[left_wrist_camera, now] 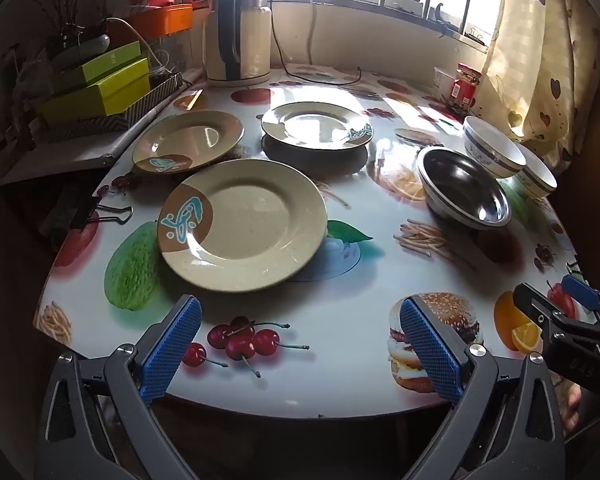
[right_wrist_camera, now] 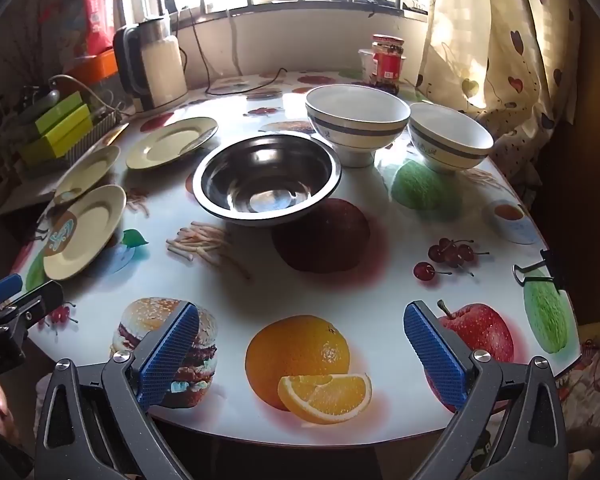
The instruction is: Organize plates and bowls
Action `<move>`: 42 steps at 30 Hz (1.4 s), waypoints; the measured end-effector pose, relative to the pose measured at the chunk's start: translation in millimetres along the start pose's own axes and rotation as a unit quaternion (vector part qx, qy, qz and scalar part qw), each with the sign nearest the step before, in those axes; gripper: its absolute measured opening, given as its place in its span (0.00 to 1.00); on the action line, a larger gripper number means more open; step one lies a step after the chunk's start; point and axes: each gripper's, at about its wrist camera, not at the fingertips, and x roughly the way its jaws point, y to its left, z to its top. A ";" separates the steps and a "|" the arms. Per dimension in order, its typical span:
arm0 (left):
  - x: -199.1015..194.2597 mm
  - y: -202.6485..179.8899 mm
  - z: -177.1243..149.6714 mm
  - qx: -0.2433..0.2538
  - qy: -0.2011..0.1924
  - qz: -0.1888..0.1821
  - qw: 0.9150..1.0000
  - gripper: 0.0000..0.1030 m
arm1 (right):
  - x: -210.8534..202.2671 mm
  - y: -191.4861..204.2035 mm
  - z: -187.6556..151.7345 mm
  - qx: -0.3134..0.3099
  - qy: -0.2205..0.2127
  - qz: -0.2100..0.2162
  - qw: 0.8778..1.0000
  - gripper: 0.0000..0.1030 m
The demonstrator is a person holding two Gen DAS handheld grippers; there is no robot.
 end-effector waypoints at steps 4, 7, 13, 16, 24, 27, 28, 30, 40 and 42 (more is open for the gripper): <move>-1.1 -1.7 -0.7 0.003 -0.009 0.002 1.000 0.97 | -0.9 0.2 1.3 -0.002 -0.004 0.002 1.000 1.00; -0.9 -3.4 0.7 0.001 -0.008 0.000 1.000 0.97 | -1.9 2.0 5.0 -0.004 -0.012 0.005 1.000 1.00; 0.0 -3.9 8.5 0.009 -0.006 0.029 1.000 0.97 | 0.0 3.2 9.7 -0.010 -0.016 0.005 1.000 1.00; 1.3 -1.7 13.2 0.006 -0.008 0.026 1.000 0.97 | -0.3 3.0 12.9 -0.015 -0.019 0.010 1.000 1.00; 0.9 -6.9 16.7 0.018 -0.018 0.015 1.000 0.97 | 1.4 3.3 15.5 -0.015 -0.026 0.020 0.999 1.00; 2.2 -9.7 15.1 0.017 -0.015 0.002 1.000 0.97 | 2.2 4.4 15.9 -0.018 -0.028 0.025 0.999 1.00; 2.3 -9.9 14.9 0.015 -0.017 0.003 1.000 0.97 | 2.4 4.5 15.7 -0.019 -0.029 0.027 0.999 1.00; 3.4 -9.2 16.1 0.010 -0.014 -0.002 1.000 0.97 | 3.2 4.9 15.8 -0.021 -0.030 0.028 0.999 1.00; 4.9 -8.8 16.3 0.010 -0.011 -0.002 1.000 0.97 | 2.0 10.3 16.8 -0.034 -0.044 0.038 0.998 1.00; 3.9 -6.9 15.8 0.005 -0.014 0.004 1.000 0.97 | 1.5 10.6 17.0 -0.033 -0.044 0.040 0.998 1.00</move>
